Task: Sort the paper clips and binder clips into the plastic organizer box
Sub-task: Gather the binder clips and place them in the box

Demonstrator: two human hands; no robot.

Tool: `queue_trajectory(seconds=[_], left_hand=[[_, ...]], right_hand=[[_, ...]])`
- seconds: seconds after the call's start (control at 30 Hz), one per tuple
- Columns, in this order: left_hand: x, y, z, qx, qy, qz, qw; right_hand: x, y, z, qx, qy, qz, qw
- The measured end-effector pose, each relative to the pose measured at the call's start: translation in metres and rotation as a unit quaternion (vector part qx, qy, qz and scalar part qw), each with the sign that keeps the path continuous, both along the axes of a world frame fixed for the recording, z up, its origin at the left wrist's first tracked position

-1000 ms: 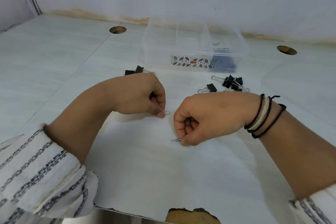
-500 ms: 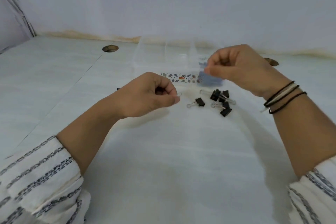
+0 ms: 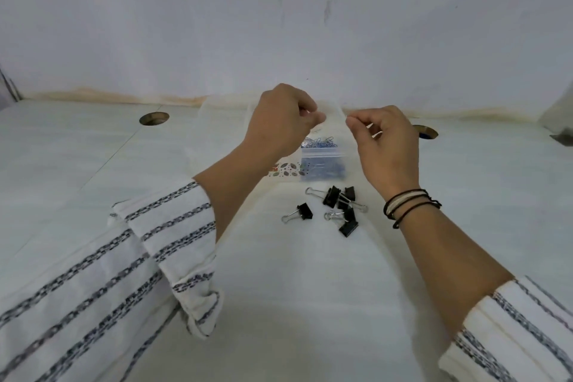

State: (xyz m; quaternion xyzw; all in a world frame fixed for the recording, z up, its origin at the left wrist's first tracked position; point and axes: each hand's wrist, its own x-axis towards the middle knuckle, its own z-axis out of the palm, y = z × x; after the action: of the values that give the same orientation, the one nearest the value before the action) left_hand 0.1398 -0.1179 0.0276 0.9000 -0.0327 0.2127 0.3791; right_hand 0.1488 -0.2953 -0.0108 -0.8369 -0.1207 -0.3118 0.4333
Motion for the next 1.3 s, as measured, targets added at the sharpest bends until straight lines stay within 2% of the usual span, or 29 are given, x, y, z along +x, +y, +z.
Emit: queue_trajectory(seconds=[0.17,0.27,0.4,0.5,0.7,0.83,1.03,1.2,1.3], left_hand=[[-0.036,0.039,0.006,0.033,-0.029,0.023,0.999],[-0.069,0.079,0.0,0.034,-0.013,0.056,0.998],[-0.103,0.128,-0.023,0.016,0.037,0.089,0.995],[-0.116,0.156,-0.039,0.006,0.053,0.107,0.993],[-0.115,0.178,-0.045,0.06,0.083,0.046,0.994],[-0.117,0.181,-0.045,0.145,0.131,-0.013,0.981],[-0.123,0.179,-0.04,0.175,0.175,-0.077,0.966],[-0.12,0.179,-0.047,0.219,0.189,-0.073,0.954],[-0.12,0.179,-0.047,0.211,0.176,-0.067,0.959]], right_hand=[[-0.019,0.009,0.003,0.029,-0.042,0.004,0.999],[-0.045,0.038,0.005,-0.001,-0.049,0.083,0.995],[-0.075,0.086,0.002,-0.113,-0.015,0.204,0.972],[-0.082,0.117,-0.002,-0.234,0.038,0.283,0.929],[-0.068,0.161,-0.024,-0.425,0.061,0.294,0.854],[-0.065,0.159,-0.03,-0.431,0.059,0.309,0.846],[-0.061,0.149,-0.03,-0.413,0.065,0.321,0.85],[-0.059,0.139,-0.025,-0.421,0.076,0.333,0.84],[-0.06,0.129,-0.025,-0.374,0.066,0.344,0.859]])
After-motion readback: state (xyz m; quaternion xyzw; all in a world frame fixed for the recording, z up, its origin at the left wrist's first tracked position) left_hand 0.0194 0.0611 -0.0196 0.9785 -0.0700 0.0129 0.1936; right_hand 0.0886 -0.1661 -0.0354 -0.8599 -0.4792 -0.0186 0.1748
